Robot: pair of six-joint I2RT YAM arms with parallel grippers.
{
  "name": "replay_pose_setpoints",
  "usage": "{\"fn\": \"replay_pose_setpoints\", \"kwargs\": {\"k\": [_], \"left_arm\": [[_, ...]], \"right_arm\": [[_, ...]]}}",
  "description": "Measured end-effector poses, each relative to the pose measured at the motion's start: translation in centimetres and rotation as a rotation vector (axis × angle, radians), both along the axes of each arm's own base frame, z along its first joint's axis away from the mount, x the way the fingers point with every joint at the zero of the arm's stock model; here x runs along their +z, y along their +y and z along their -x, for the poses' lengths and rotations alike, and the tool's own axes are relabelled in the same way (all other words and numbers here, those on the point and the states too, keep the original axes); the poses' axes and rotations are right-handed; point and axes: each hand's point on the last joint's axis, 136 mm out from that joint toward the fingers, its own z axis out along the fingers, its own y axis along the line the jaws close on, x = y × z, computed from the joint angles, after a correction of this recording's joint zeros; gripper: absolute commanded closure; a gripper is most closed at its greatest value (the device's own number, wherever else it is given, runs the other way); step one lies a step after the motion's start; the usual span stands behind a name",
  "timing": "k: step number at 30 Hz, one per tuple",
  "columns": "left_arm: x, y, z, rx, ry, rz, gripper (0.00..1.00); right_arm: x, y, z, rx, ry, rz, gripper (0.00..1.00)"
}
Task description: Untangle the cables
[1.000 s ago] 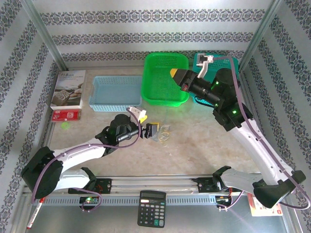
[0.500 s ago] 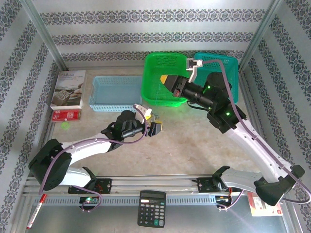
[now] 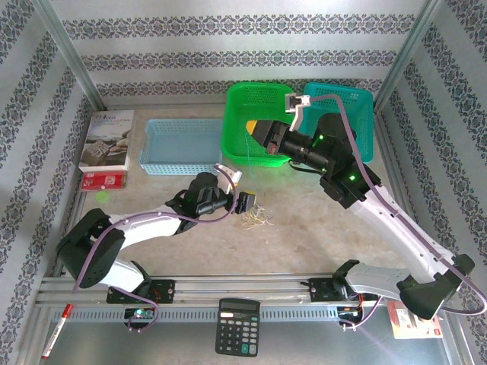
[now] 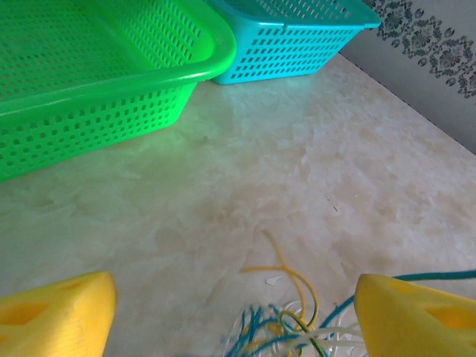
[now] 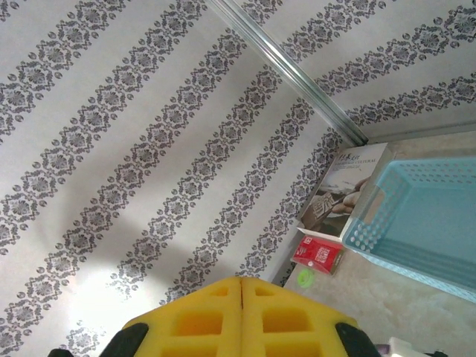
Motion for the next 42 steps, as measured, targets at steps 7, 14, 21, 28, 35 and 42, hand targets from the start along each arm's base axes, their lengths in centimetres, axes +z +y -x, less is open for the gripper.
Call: {"fn": "replay_pose_setpoints", "kwargs": {"k": [7,14,21,28,35,42], "left_arm": [[-1.0,-0.8,0.1,-0.034,0.027,0.018,0.19],[-1.4,-0.6,0.5,-0.030,0.036,0.033,0.19],[-0.8,0.6,1.7,-0.023,0.019,0.044,0.18],[0.3,0.8,1.6,-0.011,-0.007,0.058,0.18],[-1.2,0.4,0.7,-0.001,0.010,0.024,0.41],[-4.2,0.3,0.7,0.001,0.058,-0.014,0.70]], "right_arm": [[-0.1,0.3,0.2,0.011,0.002,0.002,1.00],[-0.3,0.5,0.1,0.011,0.004,0.007,1.00],[-0.3,0.5,0.0,0.010,0.001,0.009,1.00],[-0.7,0.9,0.0,0.020,0.010,0.016,1.00],[-1.1,2.0,0.2,0.044,0.020,0.024,1.00],[2.2,2.1,-0.2,0.058,-0.026,-0.012,1.00]]}}
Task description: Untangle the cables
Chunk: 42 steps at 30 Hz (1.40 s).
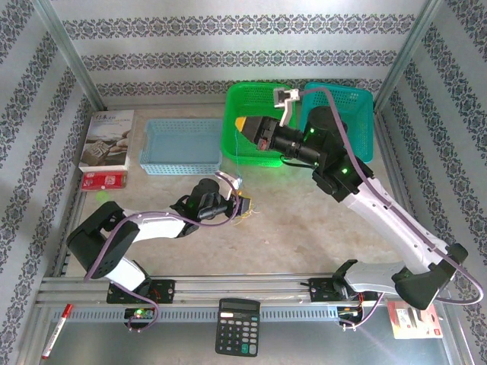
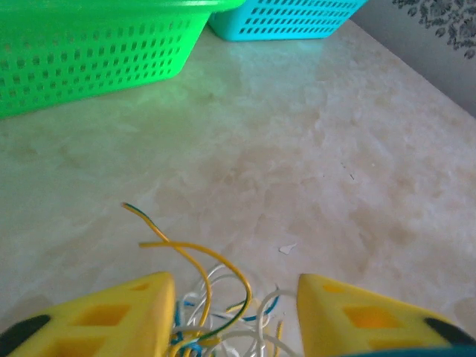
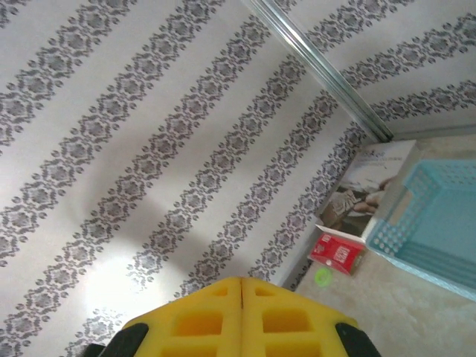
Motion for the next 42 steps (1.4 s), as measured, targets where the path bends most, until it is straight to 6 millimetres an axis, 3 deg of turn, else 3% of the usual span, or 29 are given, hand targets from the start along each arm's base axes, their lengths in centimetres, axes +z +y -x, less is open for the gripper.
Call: {"fn": "replay_pose_setpoints", "kwargs": {"k": [3,10,15,20,23,28,35,36,42], "left_arm": [[-1.4,0.2,0.3,0.001,0.021,-0.017,0.76],[-4.5,1.3,1.5,0.006,0.076,-0.053,0.76],[-4.8,1.6,1.8,0.012,0.086,-0.048,0.75],[-4.5,1.7,1.9,0.016,0.085,-0.037,0.66],[-3.9,1.7,1.9,0.022,0.083,-0.021,0.55],[-1.2,1.5,1.9,0.026,0.054,0.037,0.34],[5.4,1.4,1.6,0.038,-0.039,0.152,0.10],[6.5,1.6,1.6,0.043,-0.055,0.169,0.02],[11.8,3.7,1.6,0.132,-0.148,0.221,0.00]], "right_arm": [[2.8,-0.6,-0.5,0.001,-0.033,-0.040,1.00],[10.7,-4.5,-1.2,-0.059,-0.154,-0.146,1.00],[16.2,-8.5,-0.8,-0.141,-0.260,-0.225,1.00],[19.5,-10.6,-1.3,-0.188,-0.323,-0.273,1.00],[19.3,-10.7,-2.8,-0.199,-0.313,-0.273,1.00],[16.4,-10.1,-6.7,-0.220,-0.243,-0.236,1.00],[11.7,-9.8,-11.2,-0.257,-0.145,-0.184,1.00],[11.1,-9.9,-11.9,-0.263,-0.134,-0.179,1.00],[8.7,-9.7,-15.7,-0.280,-0.101,-0.169,1.00]]}}
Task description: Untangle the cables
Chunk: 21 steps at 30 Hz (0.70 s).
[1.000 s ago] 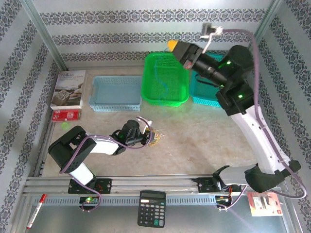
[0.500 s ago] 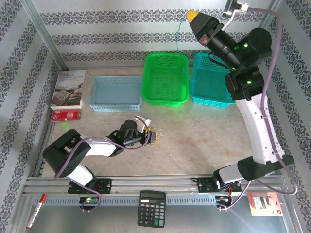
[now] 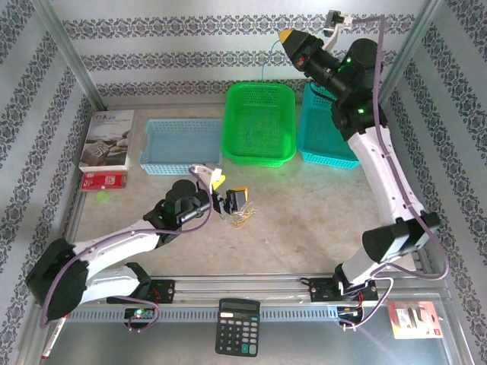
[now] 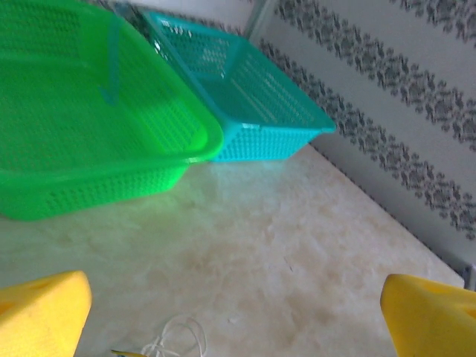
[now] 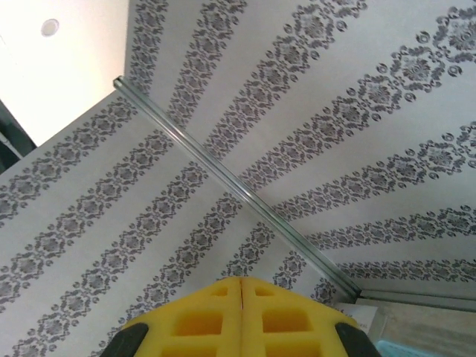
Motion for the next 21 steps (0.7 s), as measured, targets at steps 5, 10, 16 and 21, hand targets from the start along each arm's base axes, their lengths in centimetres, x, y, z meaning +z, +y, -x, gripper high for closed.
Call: {"fn": "replay_pose_setpoints", "kwargs": {"k": [5,10,16,21], "left_arm": [[2.7,2.3,0.2,0.091,-0.041,0.015,0.00],[3.6,3.9,0.1,0.163,-0.042,-0.002,0.00],[3.0,5.1,-0.1,0.221,-0.023,-0.036,0.00],[2.7,5.6,-0.4,0.248,-0.011,-0.057,0.00]], "right_arm": [[-2.4,1.1,-3.9,0.018,0.046,0.003,1.00],[-4.3,1.8,-7.4,0.034,0.070,0.009,1.00],[-7.3,2.0,-11.2,0.030,0.105,0.026,1.00],[-12.9,2.3,-14.3,0.014,0.173,0.083,1.00]]}}
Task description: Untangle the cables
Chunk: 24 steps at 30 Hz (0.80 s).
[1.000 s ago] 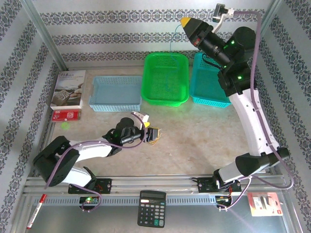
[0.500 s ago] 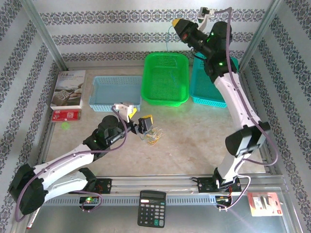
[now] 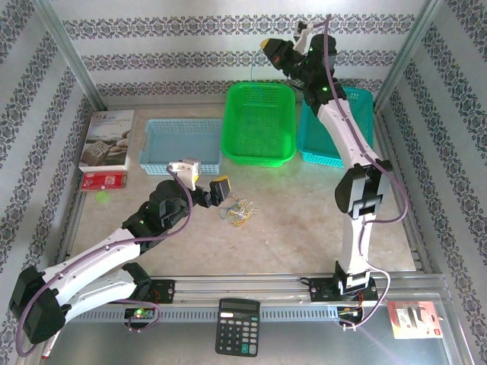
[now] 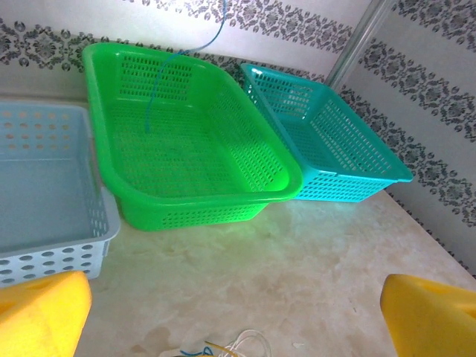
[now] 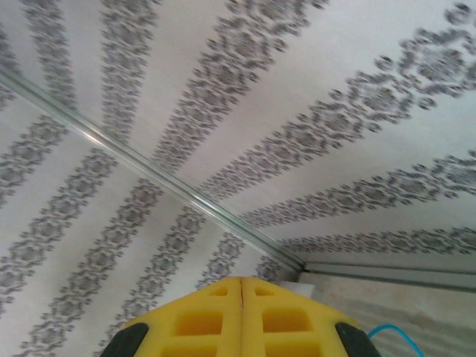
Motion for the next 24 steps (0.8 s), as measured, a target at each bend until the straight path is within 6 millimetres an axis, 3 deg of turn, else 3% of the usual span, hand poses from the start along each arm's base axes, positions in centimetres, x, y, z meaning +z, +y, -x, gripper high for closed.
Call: {"fn": "replay_pose_setpoints", "kwargs": {"k": [4,11,12,15,17,19,24], "left_arm": [[0.8,0.2,-0.3,0.015,-0.002,-0.001,0.00],[1.0,0.6,-0.7,0.033,0.004,-0.007,0.00],[0.9,0.7,-0.7,0.034,0.007,-0.009,0.00],[0.6,0.7,-0.7,0.035,0.017,-0.014,0.00],[0.4,0.6,-0.7,0.035,0.025,-0.017,0.00],[0.0,0.6,-0.8,0.038,0.042,-0.020,0.00],[-0.8,0.4,-1.0,0.041,0.089,-0.025,0.00]], "right_arm": [[-6.6,0.3,-2.4,-0.018,0.082,0.081,1.00],[-20.9,0.7,-5.1,-0.037,0.292,0.268,1.00],[-22.7,0.7,-5.1,-0.036,0.323,0.295,0.97],[-26.1,0.6,-4.6,-0.023,0.389,0.357,0.63],[-26.9,0.5,-4.3,-0.012,0.408,0.388,0.51],[-26.5,0.4,-4.1,-0.003,0.409,0.408,0.47],[-21.3,0.5,-3.4,0.000,0.326,0.416,0.46]]}}
